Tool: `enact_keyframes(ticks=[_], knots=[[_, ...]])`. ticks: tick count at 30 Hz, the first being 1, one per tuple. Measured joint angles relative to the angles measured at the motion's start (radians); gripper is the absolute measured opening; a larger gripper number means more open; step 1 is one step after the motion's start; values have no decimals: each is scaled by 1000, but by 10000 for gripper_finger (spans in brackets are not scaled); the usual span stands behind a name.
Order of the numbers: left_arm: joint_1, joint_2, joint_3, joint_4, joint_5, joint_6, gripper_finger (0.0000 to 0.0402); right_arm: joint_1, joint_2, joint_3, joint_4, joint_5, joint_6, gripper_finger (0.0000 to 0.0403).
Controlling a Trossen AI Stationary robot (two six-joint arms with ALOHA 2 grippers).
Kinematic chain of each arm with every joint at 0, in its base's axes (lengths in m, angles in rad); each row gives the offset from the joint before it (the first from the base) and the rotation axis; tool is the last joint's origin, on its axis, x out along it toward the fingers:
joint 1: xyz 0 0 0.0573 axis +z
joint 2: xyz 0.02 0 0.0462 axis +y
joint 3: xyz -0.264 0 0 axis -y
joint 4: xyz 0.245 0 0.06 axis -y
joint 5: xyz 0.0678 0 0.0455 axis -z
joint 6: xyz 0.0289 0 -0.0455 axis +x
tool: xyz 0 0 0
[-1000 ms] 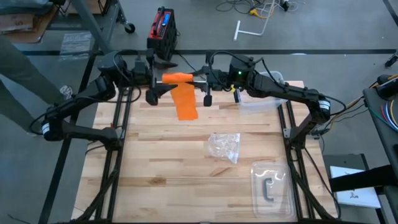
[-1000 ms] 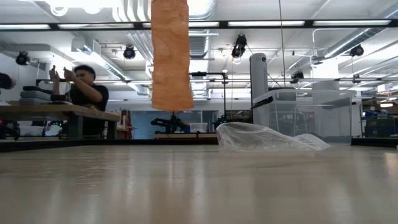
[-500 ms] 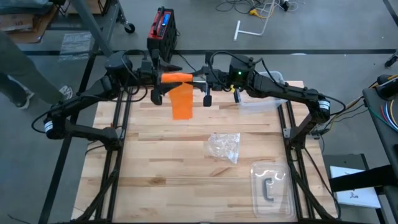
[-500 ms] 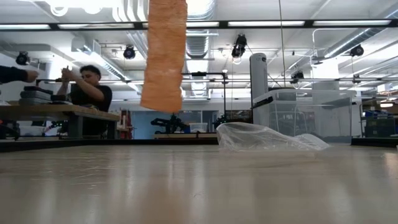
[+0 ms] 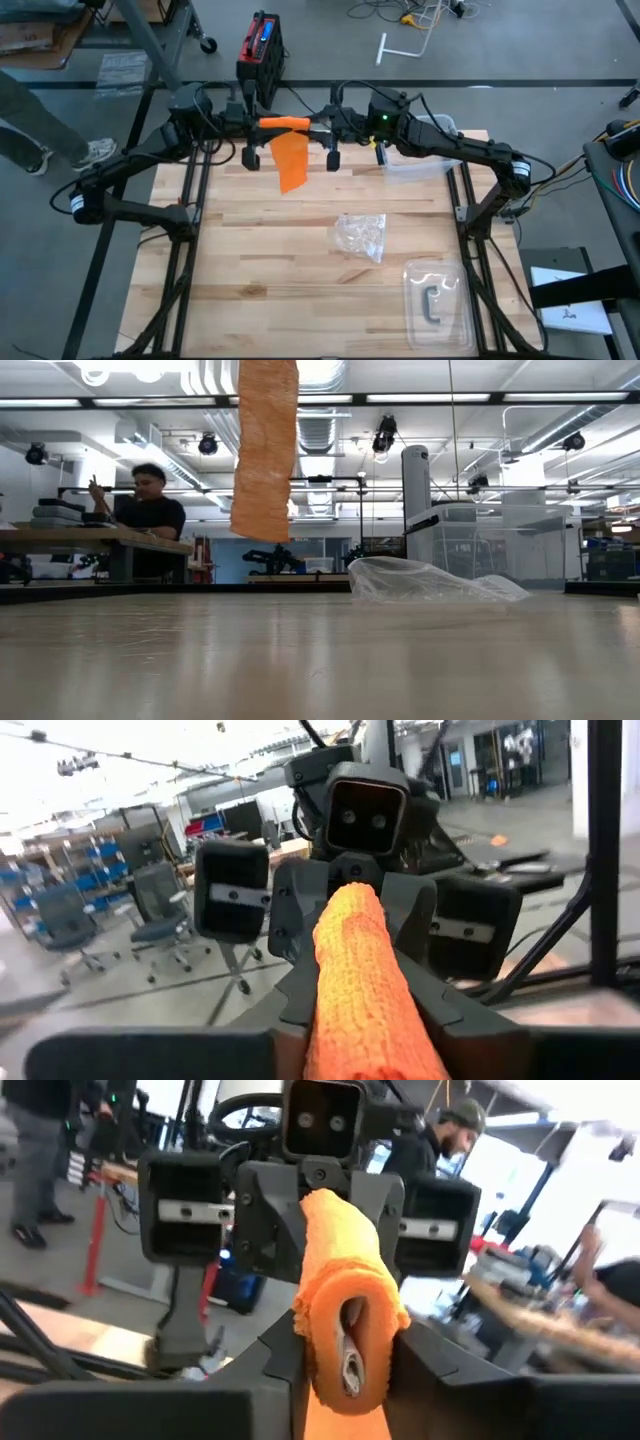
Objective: Roll bandage
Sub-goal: Roll the orange bandage
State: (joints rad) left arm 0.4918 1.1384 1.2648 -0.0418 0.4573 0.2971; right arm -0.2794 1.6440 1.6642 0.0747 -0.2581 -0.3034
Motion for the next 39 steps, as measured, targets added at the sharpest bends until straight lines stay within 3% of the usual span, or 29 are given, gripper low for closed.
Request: enact_keyframes(ticks=[8,15,23,28,35,39], knots=[[0,-7,0,0,-25,335,98,0,-15,40,-81,-7,316,204],[-1,3,0,1,-31,451,91,-2,-7,95,-160,-12,392,261],[-4,5,0,-2,-42,694,123,-70,1,113,-136,-138,505,299],[-9,5,0,0,-44,847,126,-133,18,113,-122,-204,439,314],[-9,5,0,0,-86,870,113,-170,49,111,-27,-417,405,315],[-9,5,0,0,-95,875,114,-178,51,113,8,-432,396,319]])
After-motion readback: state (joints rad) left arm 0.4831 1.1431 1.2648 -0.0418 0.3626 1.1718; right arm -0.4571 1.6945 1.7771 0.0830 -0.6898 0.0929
